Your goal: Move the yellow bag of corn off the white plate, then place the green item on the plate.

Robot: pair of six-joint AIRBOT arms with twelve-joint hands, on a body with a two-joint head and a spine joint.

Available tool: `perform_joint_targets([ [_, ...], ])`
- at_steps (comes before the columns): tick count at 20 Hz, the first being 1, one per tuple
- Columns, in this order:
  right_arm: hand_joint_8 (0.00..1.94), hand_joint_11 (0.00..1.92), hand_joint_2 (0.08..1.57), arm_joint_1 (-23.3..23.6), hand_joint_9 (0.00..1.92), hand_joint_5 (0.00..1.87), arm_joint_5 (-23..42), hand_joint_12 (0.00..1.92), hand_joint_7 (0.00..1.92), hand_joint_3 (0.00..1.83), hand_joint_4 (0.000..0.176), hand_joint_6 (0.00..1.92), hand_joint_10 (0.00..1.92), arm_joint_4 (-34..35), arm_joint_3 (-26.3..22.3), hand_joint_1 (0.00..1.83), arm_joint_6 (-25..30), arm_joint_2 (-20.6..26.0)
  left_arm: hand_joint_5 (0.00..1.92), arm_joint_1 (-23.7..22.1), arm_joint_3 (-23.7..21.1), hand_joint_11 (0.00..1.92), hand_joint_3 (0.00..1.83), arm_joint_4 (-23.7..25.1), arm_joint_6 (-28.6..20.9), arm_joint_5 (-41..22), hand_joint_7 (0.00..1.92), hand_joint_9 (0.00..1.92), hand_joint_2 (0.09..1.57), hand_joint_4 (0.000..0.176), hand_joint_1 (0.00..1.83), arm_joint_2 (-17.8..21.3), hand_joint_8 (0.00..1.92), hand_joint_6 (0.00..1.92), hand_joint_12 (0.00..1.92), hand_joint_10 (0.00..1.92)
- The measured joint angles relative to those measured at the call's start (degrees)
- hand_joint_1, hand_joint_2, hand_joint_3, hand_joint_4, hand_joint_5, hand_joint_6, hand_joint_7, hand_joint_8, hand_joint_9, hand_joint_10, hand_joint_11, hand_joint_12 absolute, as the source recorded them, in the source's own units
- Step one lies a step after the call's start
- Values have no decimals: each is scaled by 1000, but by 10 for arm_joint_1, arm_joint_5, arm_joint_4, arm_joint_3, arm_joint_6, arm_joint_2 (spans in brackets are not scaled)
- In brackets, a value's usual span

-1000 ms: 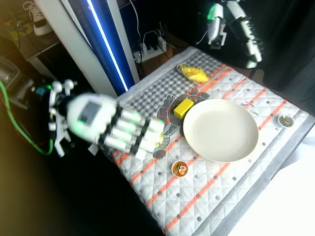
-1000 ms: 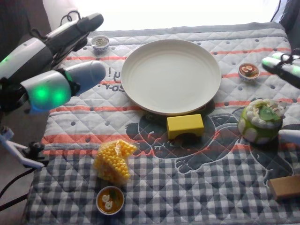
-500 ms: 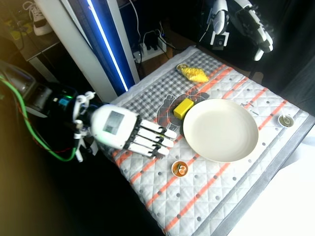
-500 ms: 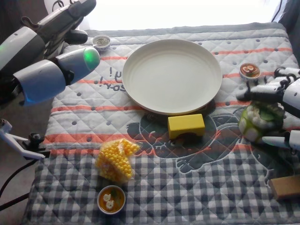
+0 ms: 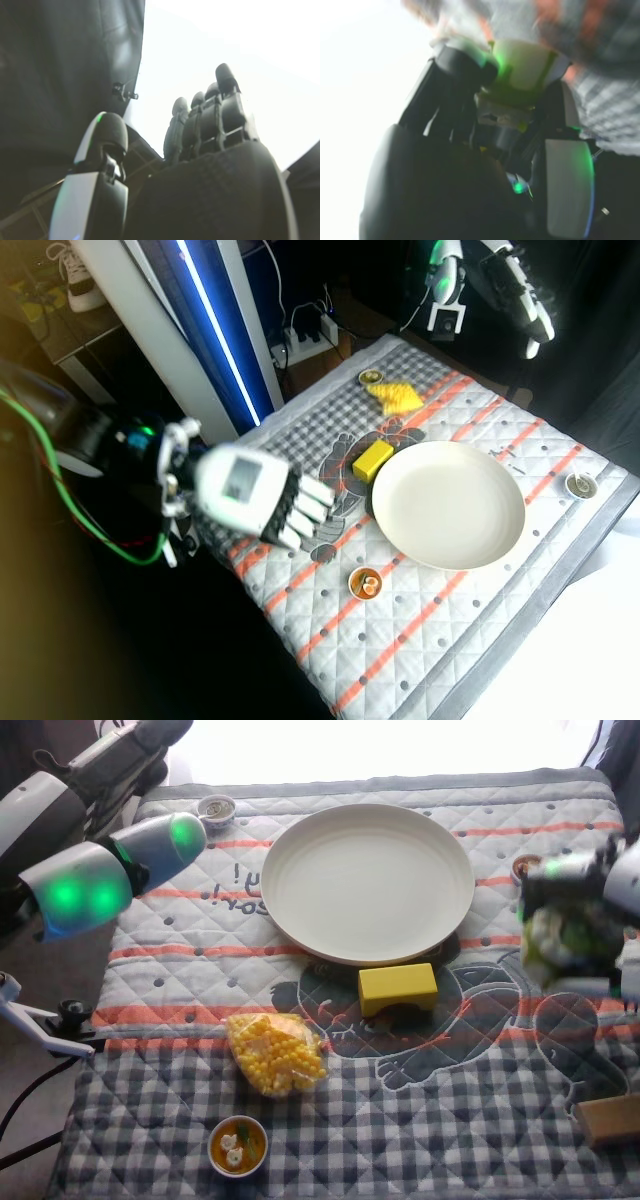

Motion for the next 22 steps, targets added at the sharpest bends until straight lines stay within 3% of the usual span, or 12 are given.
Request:
perform_joint_targets([
  [2,1617,872,1276,33,793,654,7,1921,756,0,0,1322,1860,-24,0,1175,0,1,146,7,-1,0,0,1,-3,-3,7,0,1314,0,483,0,1,3,584,0],
  [5,1682,959,1295,86,883,598,-4,1921,747,5,0,1331,1903,-45,23,1181,0,-21,155,7,-2,0,0,1,-7,-2,18,12,1305,0,511,0,0,0,598,1],
  [6,1609,1023,1308,109,922,594,-20,1921,668,5,0,1487,1917,-52,37,1166,0,-34,150,8,-2,0,1,1,-8,-2,22,19,1312,0,505,0,1,0,608,2],
  [9,1566,965,1240,169,864,772,-65,1921,772,0,0,1174,1896,-70,84,1195,0,-87,128,11,-2,0,0,2,-9,0,27,42,1322,0,548,0,3,8,901,7],
  [12,1550,885,1236,207,845,730,-131,1921,815,0,0,1161,1856,-72,149,1214,0,-165,90,14,-2,0,0,1,-11,-2,0,2,1329,0,501,0,0,11,637,0],
  [15,1425,264,1247,220,552,695,-187,1896,780,4,0,1351,1470,-56,210,1159,0,-237,98,16,0,0,1,0,-14,0,0,0,1331,0,496,-3,0,3,579,0],
  [16,1388,466,1272,220,623,614,-202,1835,773,1,0,1484,1375,-48,226,1142,0,-254,88,16,2,0,1,-2,-15,0,0,0,1349,0,457,-6,0,4,441,0],
  [17,1474,458,1274,220,549,402,-220,1851,683,2,0,990,1367,-44,242,1246,0,-269,88,16,2,0,0,-3,-15,1,0,0,1351,0,459,-8,0,2,369,0],
  [18,790,299,1239,220,405,314,-239,1790,435,0,0,587,1150,-33,260,987,0,-284,99,16,2,0,0,-1,-20,2,0,0,1349,0,460,-10,0,6,354,0],
  [19,370,175,1252,220,327,272,-249,1724,374,0,0,303,907,-28,267,878,0,-290,87,16,3,0,0,3,-25,2,0,0,1349,1,462,-10,0,1,351,0],
  [21,30,6,1291,220,163,116,-267,1386,207,2,13,39,357,-20,276,705,0,-290,87,16,6,0,0,1,-28,2,0,0,1328,9,531,-10,0,1,351,0],
  [22,5,0,1285,220,52,22,-270,1184,41,0,72,7,195,-17,281,657,0,-290,92,16,7,0,0,-2,-29,1,0,0,1319,7,544,-12,0,1,380,0],
])
